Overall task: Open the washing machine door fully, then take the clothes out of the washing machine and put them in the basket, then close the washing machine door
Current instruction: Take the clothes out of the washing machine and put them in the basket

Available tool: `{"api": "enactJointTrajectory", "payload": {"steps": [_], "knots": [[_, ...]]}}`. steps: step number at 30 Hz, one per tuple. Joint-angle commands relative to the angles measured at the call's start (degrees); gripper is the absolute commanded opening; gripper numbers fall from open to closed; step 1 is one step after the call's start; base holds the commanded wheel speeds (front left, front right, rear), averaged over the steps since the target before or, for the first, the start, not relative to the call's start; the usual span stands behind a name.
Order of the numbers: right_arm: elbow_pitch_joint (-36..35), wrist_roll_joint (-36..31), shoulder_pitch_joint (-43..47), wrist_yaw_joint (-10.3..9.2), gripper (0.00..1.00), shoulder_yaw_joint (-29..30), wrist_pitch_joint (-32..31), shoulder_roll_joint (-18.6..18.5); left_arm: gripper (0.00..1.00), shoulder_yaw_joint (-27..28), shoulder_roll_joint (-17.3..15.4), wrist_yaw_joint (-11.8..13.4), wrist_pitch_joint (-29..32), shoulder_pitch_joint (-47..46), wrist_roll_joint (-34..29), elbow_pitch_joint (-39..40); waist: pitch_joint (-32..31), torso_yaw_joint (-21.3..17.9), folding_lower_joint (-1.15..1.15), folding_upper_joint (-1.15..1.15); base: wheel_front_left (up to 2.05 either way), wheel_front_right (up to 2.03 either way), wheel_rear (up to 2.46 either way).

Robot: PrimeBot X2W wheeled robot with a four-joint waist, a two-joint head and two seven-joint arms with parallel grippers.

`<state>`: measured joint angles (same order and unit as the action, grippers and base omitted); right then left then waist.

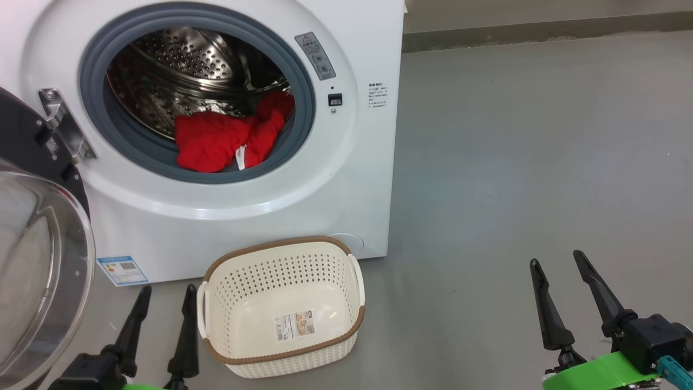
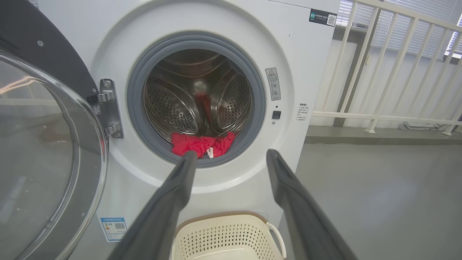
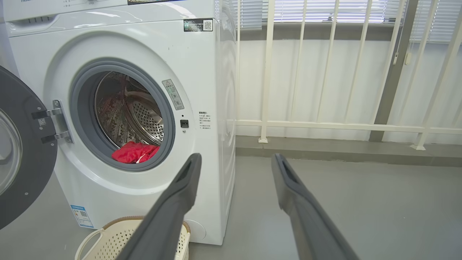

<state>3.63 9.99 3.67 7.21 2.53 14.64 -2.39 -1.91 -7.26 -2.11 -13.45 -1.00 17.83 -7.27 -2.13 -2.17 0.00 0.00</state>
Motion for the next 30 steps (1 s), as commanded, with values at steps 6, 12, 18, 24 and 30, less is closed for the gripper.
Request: {"api": "enactJointTrajectory", "payload": {"steps": [6, 12, 18, 24, 30], "knots": [[-1.5, -0.8, -0.5, 0.28, 1.00, -1.6, 0.4, -0.5, 1.00, 1.9, -1.3, 0.9, -0.8, -1.4, -0.8, 1.8, 0.0, 0.1, 0.00, 0.00, 0.64, -0.64, 0.00], [-1.3, -0.9, -0.5, 0.28, 1.00, -1.7, 0.4, -0.5, 1.00, 1.8, -1.4, 1.1, -0.7, -1.5, -0.5, 2.3, 0.3, 0.3, 0.00, 0.00, 1.34, -1.34, 0.00], [-1.2, -0.9, -0.7, 0.28, 1.00, -1.8, 0.4, -0.5, 1.00, 1.9, -0.9, 1.1, -0.7, -1.7, 0.7, 3.3, 0.8, 0.7, 0.00, 0.00, 2.01, -2.01, 0.00], [-1.0, -0.9, -1.1, 0.28, 1.00, -1.8, 0.4, -0.5, 1.00, 1.7, -0.9, 1.1, -1.0, -1.5, 0.5, 4.5, 1.1, 0.9, 0.00, 0.00, 1.51, -1.51, 0.00], [-0.6, -0.8, -1.3, 0.28, 1.00, -1.9, 0.4, -0.5, 1.00, 1.6, -0.8, 1.8, -1.1, -1.5, 0.3, 4.4, 1.3, 0.9, 0.00, 0.00, 0.69, -0.69, 0.00]]}}
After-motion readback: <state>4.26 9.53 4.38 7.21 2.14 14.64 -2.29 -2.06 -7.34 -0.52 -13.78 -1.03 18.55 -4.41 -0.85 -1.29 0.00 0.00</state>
